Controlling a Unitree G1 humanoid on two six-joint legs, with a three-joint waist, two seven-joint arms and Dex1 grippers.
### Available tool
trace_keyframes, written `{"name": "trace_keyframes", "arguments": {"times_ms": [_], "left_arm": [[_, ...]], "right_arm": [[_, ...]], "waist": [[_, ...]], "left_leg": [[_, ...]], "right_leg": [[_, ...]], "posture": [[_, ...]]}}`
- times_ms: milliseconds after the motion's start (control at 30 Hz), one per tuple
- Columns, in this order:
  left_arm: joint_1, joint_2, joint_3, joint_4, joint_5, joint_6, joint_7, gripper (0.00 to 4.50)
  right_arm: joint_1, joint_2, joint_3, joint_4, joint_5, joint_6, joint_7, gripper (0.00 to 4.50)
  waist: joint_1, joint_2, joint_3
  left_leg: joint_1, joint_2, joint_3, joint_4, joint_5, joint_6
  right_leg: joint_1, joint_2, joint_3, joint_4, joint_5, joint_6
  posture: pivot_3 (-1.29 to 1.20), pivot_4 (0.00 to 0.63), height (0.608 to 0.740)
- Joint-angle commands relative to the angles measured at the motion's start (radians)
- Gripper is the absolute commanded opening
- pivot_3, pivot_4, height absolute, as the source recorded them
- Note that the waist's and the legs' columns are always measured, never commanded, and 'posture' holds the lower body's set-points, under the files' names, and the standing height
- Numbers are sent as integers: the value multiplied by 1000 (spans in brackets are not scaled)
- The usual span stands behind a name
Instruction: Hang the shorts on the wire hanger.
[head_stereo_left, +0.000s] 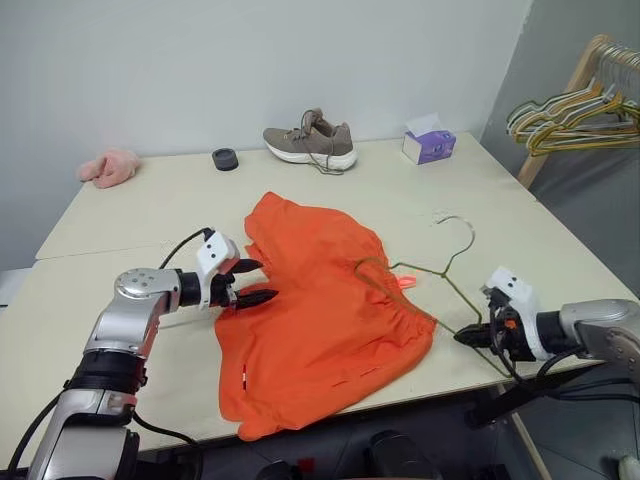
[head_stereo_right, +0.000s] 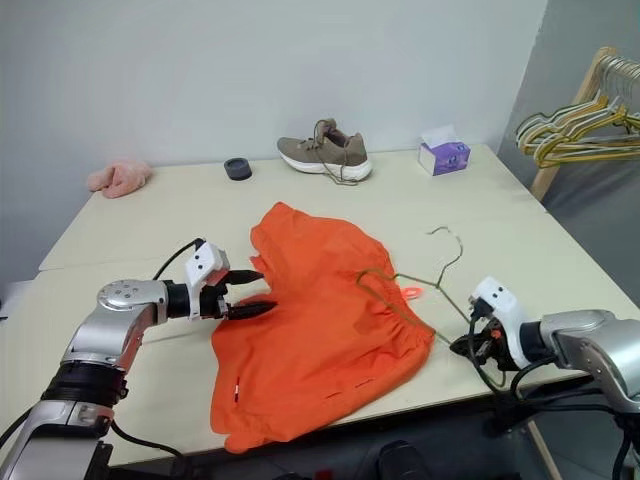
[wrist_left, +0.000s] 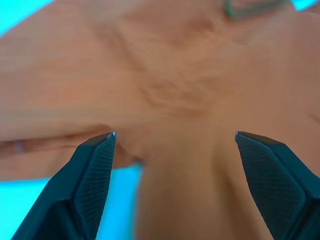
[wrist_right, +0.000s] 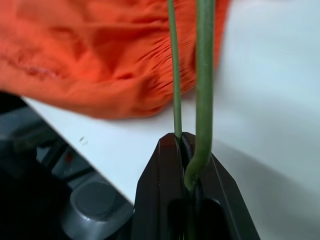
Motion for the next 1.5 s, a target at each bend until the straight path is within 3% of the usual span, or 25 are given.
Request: {"name": "trace_keyframes", "arguments": {"times_ms": [33,233,533,1067,1500], "left_arm": [[20,9,-7,-99,-40,18,-56,4032],[59,12,-43,-189,-52,46,-114,4032],[40,17,-60,-150,-23,16,-122,4032],[4,12,-40,49,64,-118,9,4032],[-4,-5,-48,47,67,-134,30,4032]], "right_arm": [[58,-38,-98,15,22,2,12,0],[132,-14,-177,71,8,4,-40,0],[198,-60,-119,19,34,-6,12,0],[103,-71,-87,-162,175,29,50,0],[166,-139,101,-247,-16,-166,-10,0]], "waist": [[6,0,0],[14,0,0],[9,0,0],[9,-1,1],[13,-1,1]], "left_leg": [[0,0,0,0,0,0],[0,0,1,0,0,0],[1,0,3,0,0,0],[0,0,2,0,0,0],[0,1,2,0,0,0]], "right_leg": [[0,0,0,0,0,0],[0,1,0,0,-1,2],[0,3,3,0,-2,3],[0,2,2,-1,-2,4],[-1,0,2,-1,-2,4]], "posture": [[-317,47,740],[-327,49,740],[-330,45,740],[-325,46,740],[-321,48,740]]}}
